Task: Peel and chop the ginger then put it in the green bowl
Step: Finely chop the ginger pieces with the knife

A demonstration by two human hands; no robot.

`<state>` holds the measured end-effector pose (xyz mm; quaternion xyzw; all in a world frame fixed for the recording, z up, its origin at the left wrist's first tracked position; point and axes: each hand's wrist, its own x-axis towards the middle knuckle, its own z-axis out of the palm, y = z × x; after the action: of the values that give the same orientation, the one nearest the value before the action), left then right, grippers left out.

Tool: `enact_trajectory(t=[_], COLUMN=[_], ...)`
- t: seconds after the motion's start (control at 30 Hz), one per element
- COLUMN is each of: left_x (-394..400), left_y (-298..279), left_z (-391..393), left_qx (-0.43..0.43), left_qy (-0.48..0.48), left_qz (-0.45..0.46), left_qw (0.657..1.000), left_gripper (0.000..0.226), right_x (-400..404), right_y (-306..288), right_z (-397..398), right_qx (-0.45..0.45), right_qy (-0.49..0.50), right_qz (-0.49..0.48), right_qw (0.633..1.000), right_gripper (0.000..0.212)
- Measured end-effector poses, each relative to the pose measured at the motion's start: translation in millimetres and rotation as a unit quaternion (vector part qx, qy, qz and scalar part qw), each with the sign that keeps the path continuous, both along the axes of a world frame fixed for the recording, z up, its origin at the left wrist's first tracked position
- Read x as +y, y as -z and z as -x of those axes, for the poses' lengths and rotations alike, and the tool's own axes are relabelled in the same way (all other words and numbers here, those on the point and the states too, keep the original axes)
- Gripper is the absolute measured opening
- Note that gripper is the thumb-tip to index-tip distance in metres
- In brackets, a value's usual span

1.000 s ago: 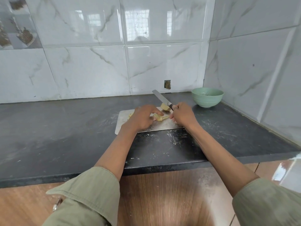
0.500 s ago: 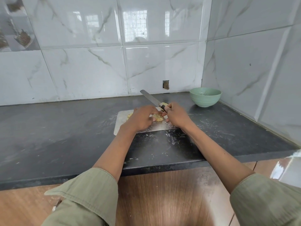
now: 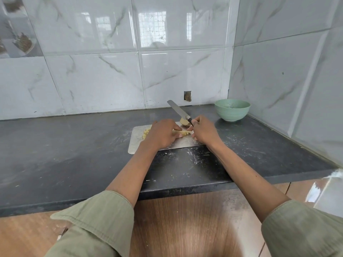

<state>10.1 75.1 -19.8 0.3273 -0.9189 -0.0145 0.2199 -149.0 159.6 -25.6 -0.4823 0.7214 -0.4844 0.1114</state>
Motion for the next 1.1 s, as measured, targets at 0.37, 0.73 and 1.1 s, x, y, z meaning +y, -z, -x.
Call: enact_trajectory(t=[0.37,0.73,1.1], left_x=[0,-1,-2], left_y=[-3,-3,1], left_z=[-5,-7,-5], left_qx=[0.052,0.096,0.117], left_qy=[0.016,0.056,0.063], left_qz=[-0.065,-0.113,-0.099], left_qw=[0.996,0.987,0.986], left_gripper=[0.046,0.017,0.018], right_x=[-2,2,6], right_y=[-2,-6,-11], right_z=[0,-9,-14], right_qx=[0.014,-0.019,-0.057], right_qy=[0.017,-0.017,-0.062], right_qz=[0.015,0.033,0.021], right_qw=[1.000,0.999,0.996], right_gripper=[0.020,0.018,0.019])
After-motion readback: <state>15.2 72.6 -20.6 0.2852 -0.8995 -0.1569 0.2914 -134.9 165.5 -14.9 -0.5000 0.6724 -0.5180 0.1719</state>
